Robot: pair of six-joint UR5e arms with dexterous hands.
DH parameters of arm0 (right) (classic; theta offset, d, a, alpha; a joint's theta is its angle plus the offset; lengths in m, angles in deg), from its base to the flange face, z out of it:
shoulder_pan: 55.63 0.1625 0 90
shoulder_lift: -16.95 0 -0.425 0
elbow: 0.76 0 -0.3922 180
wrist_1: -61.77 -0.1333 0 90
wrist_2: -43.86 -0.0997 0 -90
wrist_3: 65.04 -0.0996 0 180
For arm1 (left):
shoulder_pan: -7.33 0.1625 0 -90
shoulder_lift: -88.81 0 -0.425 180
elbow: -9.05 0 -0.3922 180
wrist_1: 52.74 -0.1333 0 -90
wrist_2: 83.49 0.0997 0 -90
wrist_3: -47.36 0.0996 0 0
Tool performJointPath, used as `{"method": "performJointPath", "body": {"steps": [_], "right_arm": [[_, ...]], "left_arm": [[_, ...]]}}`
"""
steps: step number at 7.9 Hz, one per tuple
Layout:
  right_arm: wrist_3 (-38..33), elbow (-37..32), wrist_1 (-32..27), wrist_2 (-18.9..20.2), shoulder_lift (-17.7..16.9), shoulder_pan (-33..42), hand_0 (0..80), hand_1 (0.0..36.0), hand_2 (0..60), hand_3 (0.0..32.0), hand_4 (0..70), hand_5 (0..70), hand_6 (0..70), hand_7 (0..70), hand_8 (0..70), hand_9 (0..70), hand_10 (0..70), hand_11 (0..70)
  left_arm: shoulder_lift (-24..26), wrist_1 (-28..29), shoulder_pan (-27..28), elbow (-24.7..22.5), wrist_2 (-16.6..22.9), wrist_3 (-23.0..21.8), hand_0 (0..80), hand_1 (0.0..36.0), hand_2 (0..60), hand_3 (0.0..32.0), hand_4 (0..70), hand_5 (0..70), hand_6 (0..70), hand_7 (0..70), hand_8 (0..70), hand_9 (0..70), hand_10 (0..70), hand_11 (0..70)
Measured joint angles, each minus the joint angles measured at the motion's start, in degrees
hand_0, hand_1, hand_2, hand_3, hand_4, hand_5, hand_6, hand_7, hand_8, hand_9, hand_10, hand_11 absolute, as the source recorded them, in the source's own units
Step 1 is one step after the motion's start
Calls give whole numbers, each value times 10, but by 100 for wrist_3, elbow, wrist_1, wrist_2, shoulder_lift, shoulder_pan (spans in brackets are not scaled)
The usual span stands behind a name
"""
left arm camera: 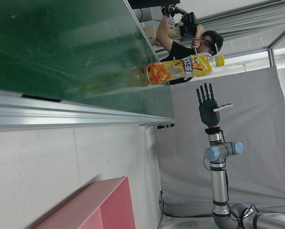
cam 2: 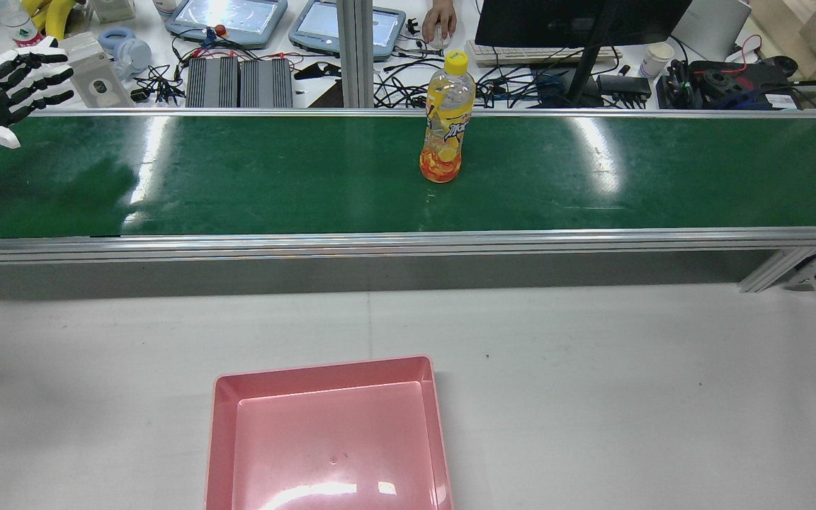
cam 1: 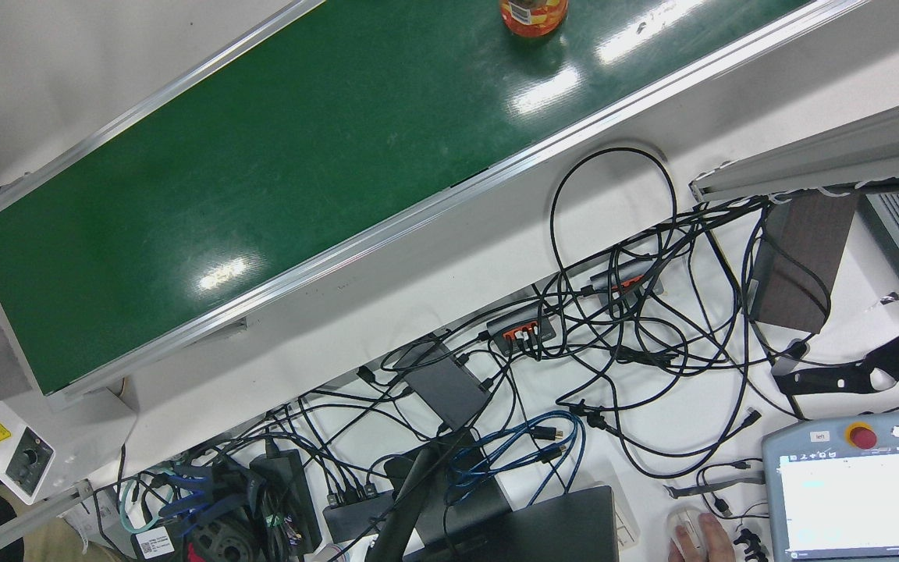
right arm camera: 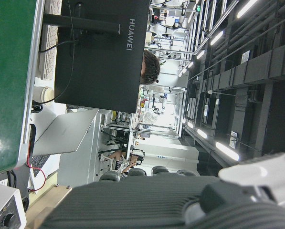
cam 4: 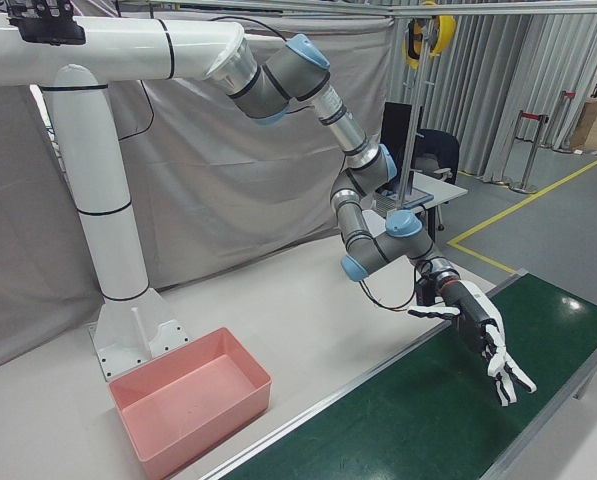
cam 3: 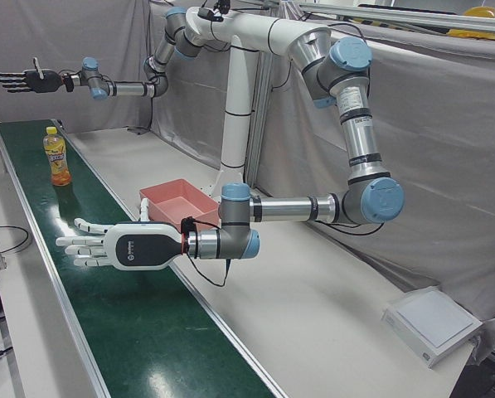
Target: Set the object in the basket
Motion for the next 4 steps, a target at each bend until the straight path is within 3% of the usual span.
{"method": "performJointPath", "body": {"steps": [4], "right_arm": [[-4, 0, 0, 0, 0, 0, 0, 0, 0, 0, 0, 0, 0, 0, 0, 0, 0, 0]], "left_arm": [[-1, 0, 0, 1, 0, 0, 490, 79, 0, 50, 125, 263, 17, 8, 93, 94, 75, 119]]}}
